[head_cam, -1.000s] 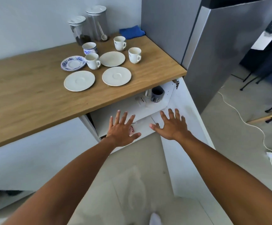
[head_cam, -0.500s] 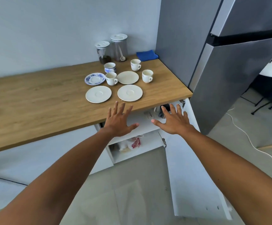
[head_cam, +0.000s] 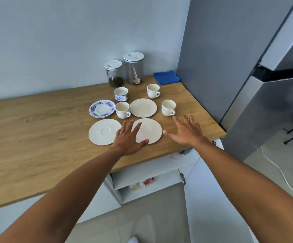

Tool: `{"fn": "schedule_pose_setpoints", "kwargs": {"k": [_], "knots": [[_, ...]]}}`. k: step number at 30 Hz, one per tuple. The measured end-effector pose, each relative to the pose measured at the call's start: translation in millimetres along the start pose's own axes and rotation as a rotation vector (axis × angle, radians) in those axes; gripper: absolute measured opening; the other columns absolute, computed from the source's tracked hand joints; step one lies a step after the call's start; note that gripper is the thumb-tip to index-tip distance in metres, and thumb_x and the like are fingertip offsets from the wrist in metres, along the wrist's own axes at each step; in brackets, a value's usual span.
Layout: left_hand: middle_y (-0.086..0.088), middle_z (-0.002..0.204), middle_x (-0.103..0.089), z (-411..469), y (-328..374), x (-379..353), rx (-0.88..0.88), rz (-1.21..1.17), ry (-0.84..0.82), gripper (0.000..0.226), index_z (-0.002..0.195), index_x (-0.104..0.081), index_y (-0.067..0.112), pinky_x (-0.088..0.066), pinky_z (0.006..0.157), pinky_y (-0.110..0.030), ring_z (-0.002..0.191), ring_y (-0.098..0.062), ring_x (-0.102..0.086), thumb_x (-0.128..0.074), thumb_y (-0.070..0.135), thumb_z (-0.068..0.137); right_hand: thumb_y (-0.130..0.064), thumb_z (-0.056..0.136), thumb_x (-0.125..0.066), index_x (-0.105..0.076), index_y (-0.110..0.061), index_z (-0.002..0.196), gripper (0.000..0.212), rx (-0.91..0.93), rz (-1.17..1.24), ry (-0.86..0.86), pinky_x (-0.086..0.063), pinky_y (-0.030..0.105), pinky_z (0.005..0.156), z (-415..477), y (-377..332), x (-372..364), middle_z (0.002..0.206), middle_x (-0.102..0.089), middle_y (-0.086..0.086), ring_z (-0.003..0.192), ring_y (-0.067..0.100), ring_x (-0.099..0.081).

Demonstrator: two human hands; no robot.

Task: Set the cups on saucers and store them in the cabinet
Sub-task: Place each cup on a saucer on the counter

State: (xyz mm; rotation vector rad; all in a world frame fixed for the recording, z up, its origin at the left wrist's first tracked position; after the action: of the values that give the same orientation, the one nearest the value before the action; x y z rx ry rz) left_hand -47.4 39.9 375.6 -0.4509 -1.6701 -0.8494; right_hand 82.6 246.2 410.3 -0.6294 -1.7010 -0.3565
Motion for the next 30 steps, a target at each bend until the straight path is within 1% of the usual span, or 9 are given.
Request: {"fn": "schedule_pose_setpoints", "kwargs": {"k": [3,6,10,13,14,16,21,24,30], "knots": [[-0.003,0.163,-0.012,25.0,-8.4,-0.6,0.044,-0.111,-0.001,0.085,0.152,-0.015,0.034,-0.021,0.116,-0.053,0.15,-0.03,-0.005,-0.04,0.076,0.082,-0.084,0.081,-0.031,-0.008,-0.031,0.157,0.095,-0.029,0.054,0.0,-0.017,0.057,0.116,35.4,1.8,-1.8,0.164,-0.012,0.009,0.152,0.033,0.001],[-0.003,0.157,-0.028,41.0,-9.6,-5.7,0.095,-0.199,0.04,0.079,0.145,-0.025,0.033,-0.032,0.113,-0.05,0.144,-0.03,-0.024,-0.042,0.075,0.08,-0.08,0.083,-0.037,-0.017,-0.03,0.154,0.089,-0.071,0.139,0.008,-0.029,0.053,0.111,62.5,9.9,-6.2,0.158,-0.027,0.007,0.148,0.031,-0.015],[-0.005,0.151,-0.036,48.1,-7.6,-15.0,0.223,-0.303,0.077,0.067,0.145,-0.033,0.024,-0.037,0.107,-0.047,0.136,-0.032,-0.035,-0.054,0.053,0.088,-0.072,0.087,-0.043,-0.037,-0.028,0.145,0.073,-0.104,0.277,0.015,-0.04,0.049,0.102,90.2,21.0,-13.7,0.147,-0.042,0.005,0.139,0.03,-0.034],[-0.011,0.145,-0.041,47.0,-8.1,-21.7,0.34,-0.367,0.113,0.058,0.143,-0.039,0.016,-0.035,0.107,-0.046,0.129,-0.036,-0.04,-0.054,0.039,0.093,-0.063,0.092,-0.042,-0.056,-0.027,0.118,0.046,-0.076,0.436,0.071,-0.048,0.043,0.088,106.4,26.4,-18.1,0.12,-0.059,0.003,0.119,0.028,-0.052],[-0.013,0.144,-0.042,47.2,-8.7,-23.4,0.374,-0.382,0.125,0.055,0.142,-0.04,0.015,-0.036,0.107,-0.047,0.128,-0.038,-0.042,-0.054,0.035,0.093,-0.06,0.094,-0.042,-0.059,-0.025,0.108,0.041,-0.065,0.478,0.102,-0.049,0.041,0.081,110.8,27.8,-17.0,0.108,-0.062,0.001,0.109,0.026,-0.056],[-0.016,0.139,-0.045,45.1,-10.7,-26.6,0.441,-0.414,0.149,0.051,0.14,-0.044,0.011,-0.04,0.105,-0.047,0.123,-0.039,-0.046,-0.056,0.027,0.093,-0.052,0.098,-0.042,-0.062,-0.02,0.1,0.038,-0.038,0.544,0.133,-0.049,0.037,0.071,116.3,28.7,-17.4,0.09,-0.064,-0.002,0.092,0.024,-0.06],[-0.015,0.134,-0.047,43.1,-11.4,-30.5,0.498,-0.409,0.182,0.049,0.137,-0.048,0.01,-0.046,0.096,-0.04,0.115,-0.034,-0.055,-0.061,0.02,0.091,-0.035,0.099,-0.055,-0.069,-0.015,0.098,0.025,-0.079,0.902,0.174,-0.055,0.028,0.053,122.2,31.5,-21.4,0.079,-0.072,-0.002,0.066,0.014,-0.071],[-0.014,0.132,-0.049,42.4,-11.4,-30.6,0.515,-0.427,0.187,0.05,0.137,-0.049,0.012,-0.046,0.097,-0.039,0.116,-0.032,-0.055,-0.063,0.021,0.09,-0.025,0.098,-0.06,-0.071,-0.01,0.105,0.02,-0.111,1.073,0.2,-0.06,0.028,0.056,117.4,32.1,-23.5,0.081,-0.073,0.002,0.072,0.009,-0.073],[-0.011,0.119,-0.057,40.4,-18.1,-29.9,0.494,-0.493,0.221,0.048,0.13,-0.056,0.01,-0.046,0.095,-0.037,0.105,-0.029,-0.058,-0.069,0.02,0.085,-0.022,0.096,-0.064,-0.069,-0.007,0.119,0.028,0.024,1.131,0.126,-0.062,0.03,0.061,94.1,15.9,-24.0,0.083,-0.076,0.002,0.075,0.01,-0.075]]}}
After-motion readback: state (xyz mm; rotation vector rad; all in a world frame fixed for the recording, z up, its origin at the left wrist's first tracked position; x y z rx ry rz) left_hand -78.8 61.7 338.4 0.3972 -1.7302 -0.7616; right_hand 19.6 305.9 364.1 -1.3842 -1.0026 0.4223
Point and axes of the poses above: each hand's wrist, its own z-axis towards the middle knuckle, its own x-axis out of the back of the hand, y = z × x, the point moved 4 cm from there along z, towards the middle knuckle
